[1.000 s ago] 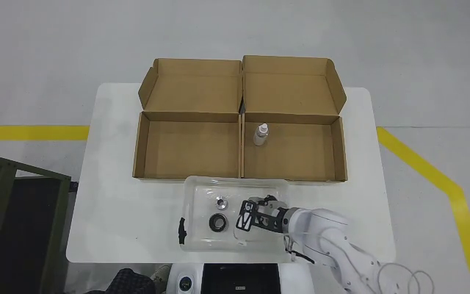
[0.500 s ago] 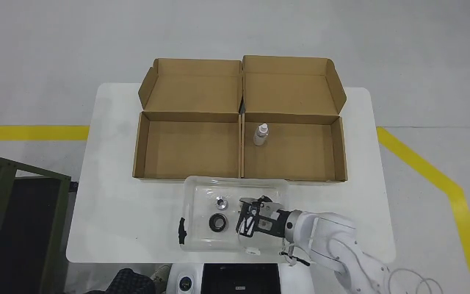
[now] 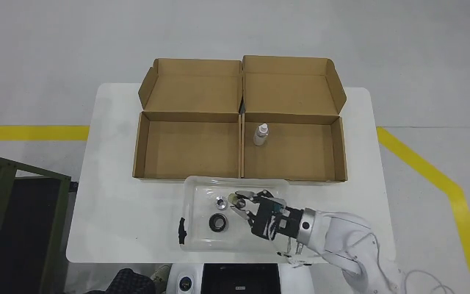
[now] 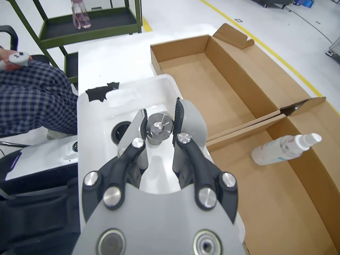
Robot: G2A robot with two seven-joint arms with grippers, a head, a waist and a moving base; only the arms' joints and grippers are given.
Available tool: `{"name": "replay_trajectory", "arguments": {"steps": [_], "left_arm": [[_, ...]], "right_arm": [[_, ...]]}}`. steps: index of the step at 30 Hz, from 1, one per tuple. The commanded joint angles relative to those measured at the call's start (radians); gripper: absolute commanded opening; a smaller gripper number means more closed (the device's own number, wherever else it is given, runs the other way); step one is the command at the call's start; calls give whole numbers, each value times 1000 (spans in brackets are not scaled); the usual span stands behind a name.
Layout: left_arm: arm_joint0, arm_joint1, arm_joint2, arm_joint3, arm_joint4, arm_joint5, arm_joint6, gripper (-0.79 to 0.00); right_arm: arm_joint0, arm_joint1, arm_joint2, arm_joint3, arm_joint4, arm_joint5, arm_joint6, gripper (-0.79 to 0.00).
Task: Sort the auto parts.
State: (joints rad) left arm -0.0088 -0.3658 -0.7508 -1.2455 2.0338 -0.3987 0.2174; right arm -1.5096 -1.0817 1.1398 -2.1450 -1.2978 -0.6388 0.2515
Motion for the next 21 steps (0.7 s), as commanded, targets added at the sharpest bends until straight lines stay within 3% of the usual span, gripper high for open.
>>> {"name": "replay_trajectory", "arguments": {"steps": [1, 13, 21], "left_arm": [[0, 0, 0, 0, 0, 0, 0, 0], [0, 0, 0, 0, 0, 0, 0, 0], [0, 0, 0, 0, 0, 0, 0, 0]], "right_arm": [[0, 0, 8, 0, 24, -3, -20, -785], [29, -1, 46, 44, 275, -78, -170, -785], [51, -1, 68, 77, 401, -113, -210, -785]]}}
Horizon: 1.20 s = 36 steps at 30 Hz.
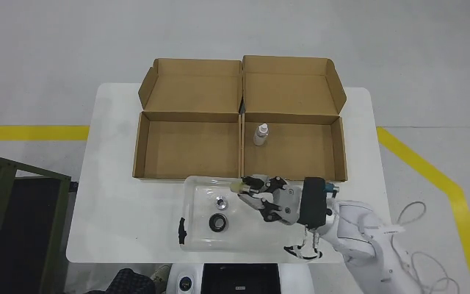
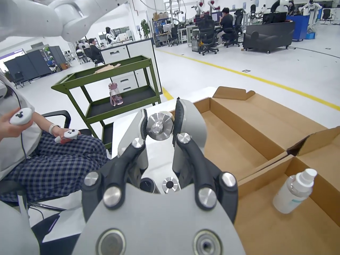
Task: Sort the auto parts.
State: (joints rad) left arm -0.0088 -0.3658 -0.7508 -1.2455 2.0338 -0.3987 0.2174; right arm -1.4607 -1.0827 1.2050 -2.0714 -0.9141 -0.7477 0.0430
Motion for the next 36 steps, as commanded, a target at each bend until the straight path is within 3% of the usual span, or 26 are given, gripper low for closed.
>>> {"name": "replay_trajectory", "arguments": {"steps": [1, 15, 36], "left_arm": [[0, 0, 0, 0, 0, 0, 0, 0], [0, 0, 0, 0, 0, 0, 0, 0], [0, 0, 0, 0, 0, 0, 0, 0]], "right_arm": [[4, 0, 6, 6, 32, -7, -4, -785], [13, 3, 52, 32, 129, -24, -6, -785], [12, 9, 120, 111, -11, 83, 68, -785]]}}
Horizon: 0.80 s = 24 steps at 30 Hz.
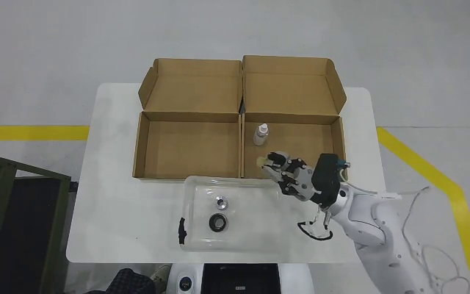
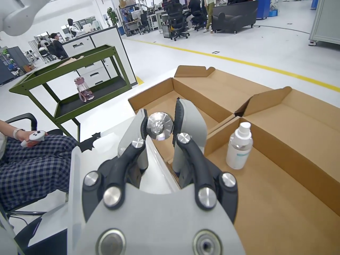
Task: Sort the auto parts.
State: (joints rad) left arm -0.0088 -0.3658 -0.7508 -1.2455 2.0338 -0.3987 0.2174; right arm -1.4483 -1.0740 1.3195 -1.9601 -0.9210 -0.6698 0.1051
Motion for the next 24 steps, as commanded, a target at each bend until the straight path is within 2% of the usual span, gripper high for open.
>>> {"name": "replay_trajectory", "arguments": {"steps": [1, 11, 24], "left_arm": [[0, 0, 0, 0, 0, 0, 0, 0], [0, 0, 0, 0, 0, 0, 0, 0], [0, 0, 0, 0, 0, 0, 0, 0]], "right_arm": [[-1, 2, 12, 0, -11, 11, 13, -785], [23, 7, 44, 27, -40, 63, 113, -785], [153, -5, -37, 161, -109, 163, 241, -785]]}}
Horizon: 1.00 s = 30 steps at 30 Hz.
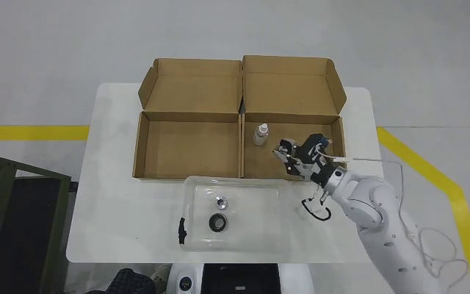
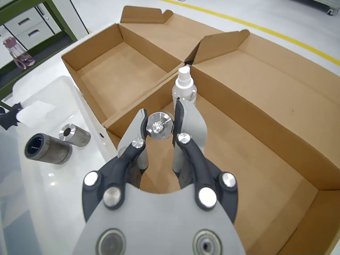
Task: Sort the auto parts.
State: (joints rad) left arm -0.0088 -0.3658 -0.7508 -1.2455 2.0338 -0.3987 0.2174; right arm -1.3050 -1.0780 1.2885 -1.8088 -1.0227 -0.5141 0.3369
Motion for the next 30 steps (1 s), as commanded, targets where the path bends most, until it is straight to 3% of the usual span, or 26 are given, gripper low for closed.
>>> {"name": "replay_trajectory", "arguments": {"steps": [1, 19, 23, 30], "left_arm": [[0, 0, 0, 0, 0, 0, 0, 0], [0, 0, 0, 0, 0, 0, 0, 0], [0, 0, 0, 0, 0, 0, 0, 0], [0, 0, 0, 0, 0, 0, 0, 0]], "right_arm": [[25, -2, -15, 24, -22, 16, 25, -785], [193, -31, -154, 177, -112, 108, 175, -785], [212, -37, -175, 201, -114, 116, 190, -708], [240, -45, -199, 233, -125, 130, 213, -693]]}}
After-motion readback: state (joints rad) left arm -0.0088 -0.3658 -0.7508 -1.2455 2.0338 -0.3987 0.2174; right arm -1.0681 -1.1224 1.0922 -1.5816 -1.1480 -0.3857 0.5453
